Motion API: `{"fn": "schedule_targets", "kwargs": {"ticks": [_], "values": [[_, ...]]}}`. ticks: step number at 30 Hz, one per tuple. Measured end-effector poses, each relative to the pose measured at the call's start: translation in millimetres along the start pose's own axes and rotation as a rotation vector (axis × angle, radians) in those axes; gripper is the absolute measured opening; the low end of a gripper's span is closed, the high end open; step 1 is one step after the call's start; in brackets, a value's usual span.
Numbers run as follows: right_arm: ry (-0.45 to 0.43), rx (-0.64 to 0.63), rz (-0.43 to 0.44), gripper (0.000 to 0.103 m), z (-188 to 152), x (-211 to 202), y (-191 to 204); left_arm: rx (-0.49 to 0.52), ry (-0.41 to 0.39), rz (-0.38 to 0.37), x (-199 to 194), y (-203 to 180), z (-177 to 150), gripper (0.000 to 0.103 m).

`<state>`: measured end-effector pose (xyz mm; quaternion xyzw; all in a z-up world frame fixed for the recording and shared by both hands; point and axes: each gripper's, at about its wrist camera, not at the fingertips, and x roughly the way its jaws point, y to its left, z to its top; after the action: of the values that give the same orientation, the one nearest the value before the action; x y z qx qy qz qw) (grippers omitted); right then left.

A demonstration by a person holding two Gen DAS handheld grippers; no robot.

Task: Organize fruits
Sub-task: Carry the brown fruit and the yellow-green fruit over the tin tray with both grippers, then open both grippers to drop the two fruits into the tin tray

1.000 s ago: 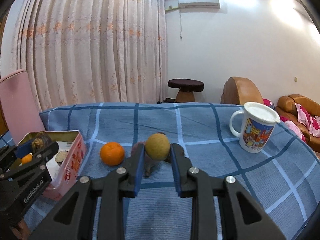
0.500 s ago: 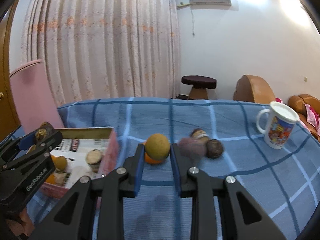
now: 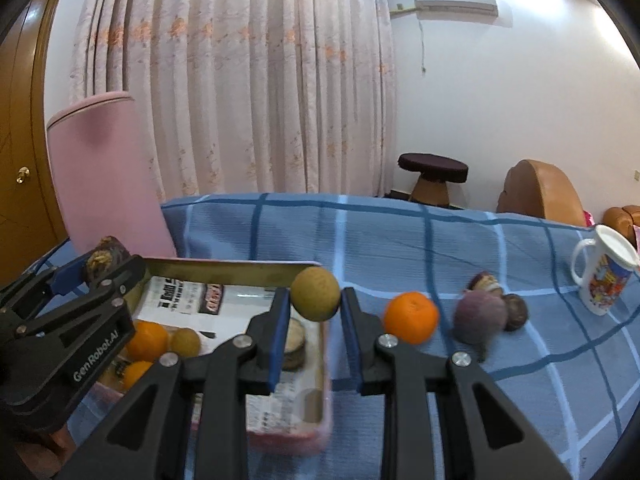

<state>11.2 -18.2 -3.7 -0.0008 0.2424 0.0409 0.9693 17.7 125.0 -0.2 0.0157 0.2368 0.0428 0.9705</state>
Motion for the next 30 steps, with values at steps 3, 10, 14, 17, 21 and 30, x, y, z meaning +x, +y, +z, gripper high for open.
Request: {"fn": "schedule_targets", "kwargs": {"ticks": [3, 10, 14, 17, 21, 30], "values": [[0.002, -0.003, 0.01, 0.029, 3, 7, 9, -0.012, 0.017, 0.004, 5, 7, 1, 0.045], [0.028, -0.006, 0.025, 0.029, 9, 23, 23, -0.022, 0.049, 0.015, 14, 12, 3, 0.046], [0.038, -0.011, 0.026, 0.029, 10, 28, 24, -0.013, 0.056, 0.023, 17, 12, 3, 0.046], [0.053, -0.007, 0.024, 0.029, 10, 31, 24, -0.013, 0.07, 0.031, 20, 12, 2, 0.046], [0.078, -0.007, 0.031, 0.029, 10, 36, 25, -0.018, 0.083, 0.036, 23, 13, 3, 0.046], [0.134, -0.037, 0.038, 0.029, 10, 47, 31, -0.02, 0.118, 0.03, 31, 14, 3, 0.046]]}}
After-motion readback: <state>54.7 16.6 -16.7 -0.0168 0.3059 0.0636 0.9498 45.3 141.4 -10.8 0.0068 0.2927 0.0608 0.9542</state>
